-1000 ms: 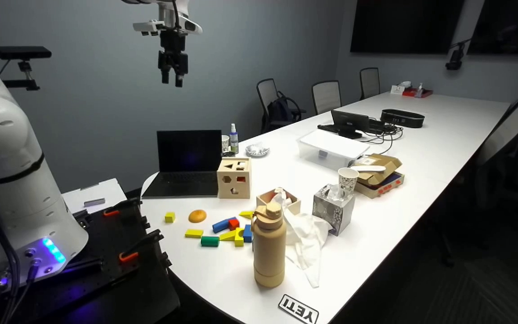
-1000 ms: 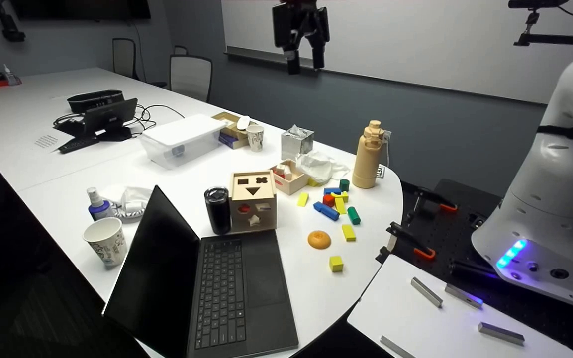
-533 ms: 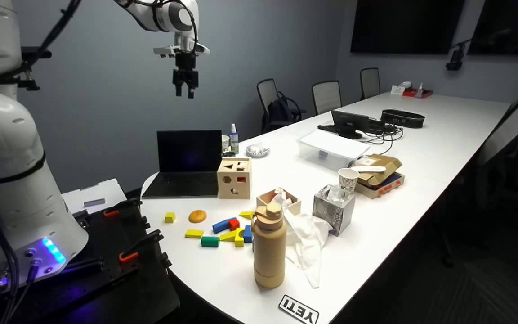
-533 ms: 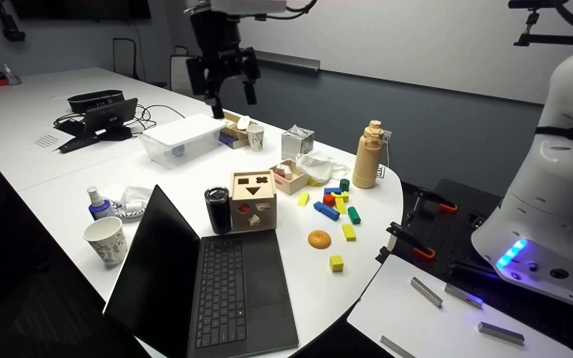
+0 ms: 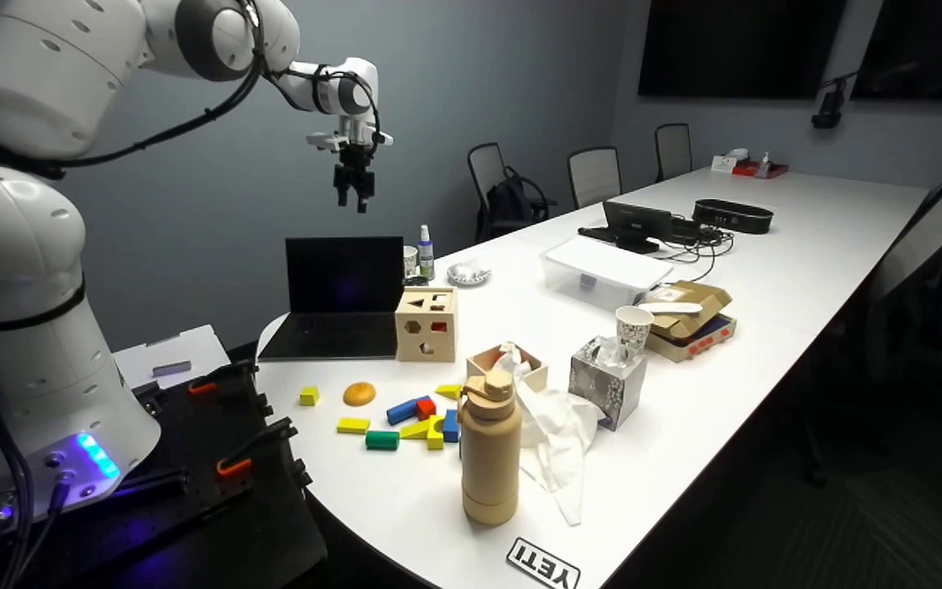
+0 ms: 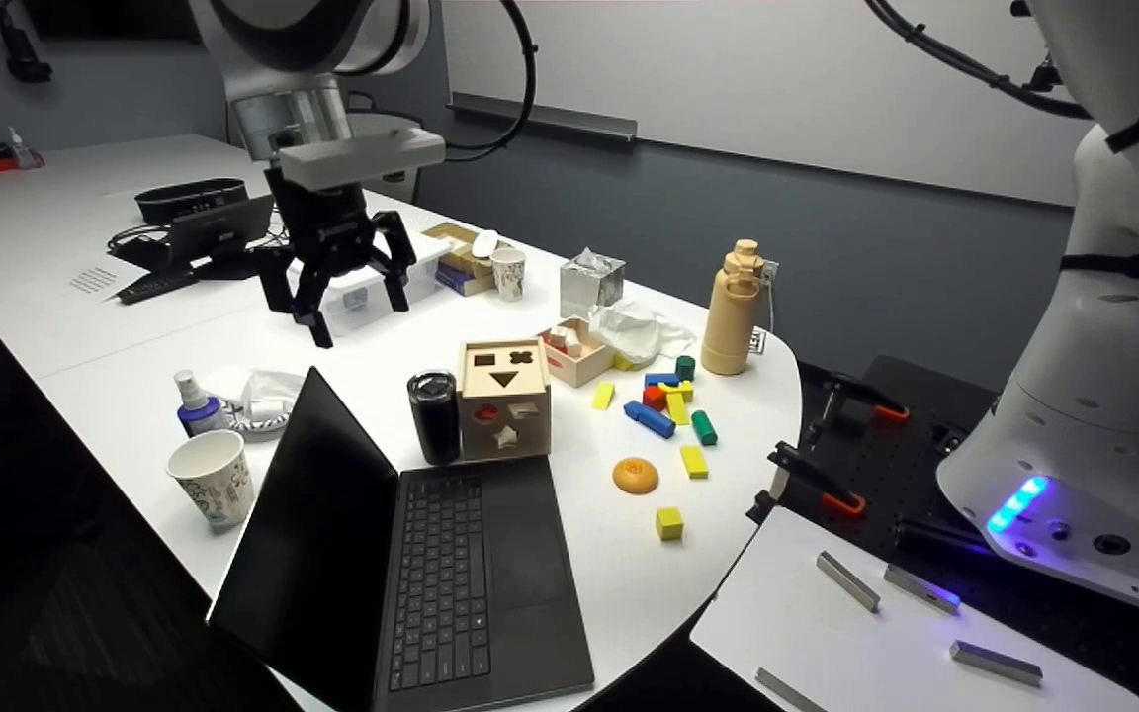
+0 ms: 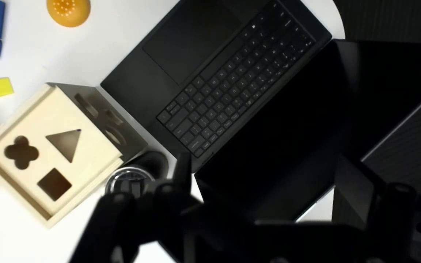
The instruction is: Close the laptop
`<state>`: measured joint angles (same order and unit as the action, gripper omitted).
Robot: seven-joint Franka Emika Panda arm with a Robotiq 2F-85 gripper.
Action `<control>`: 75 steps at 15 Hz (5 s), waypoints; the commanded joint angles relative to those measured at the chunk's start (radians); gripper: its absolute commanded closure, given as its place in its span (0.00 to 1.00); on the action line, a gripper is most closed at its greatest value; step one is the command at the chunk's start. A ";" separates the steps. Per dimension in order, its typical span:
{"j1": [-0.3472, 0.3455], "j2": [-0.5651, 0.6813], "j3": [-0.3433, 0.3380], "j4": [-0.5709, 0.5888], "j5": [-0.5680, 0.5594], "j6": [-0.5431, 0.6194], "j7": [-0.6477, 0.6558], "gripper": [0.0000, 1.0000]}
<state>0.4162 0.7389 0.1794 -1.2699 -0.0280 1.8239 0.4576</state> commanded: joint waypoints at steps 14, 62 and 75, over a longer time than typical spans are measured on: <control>0.142 0.563 -0.070 0.752 0.007 -0.142 0.091 0.00; -0.028 0.646 -0.066 0.877 0.172 -0.621 0.601 0.00; -0.045 0.716 -0.067 0.899 0.183 -0.630 0.605 0.00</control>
<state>0.3747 1.4293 0.1196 -0.3739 0.1600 1.2040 1.0600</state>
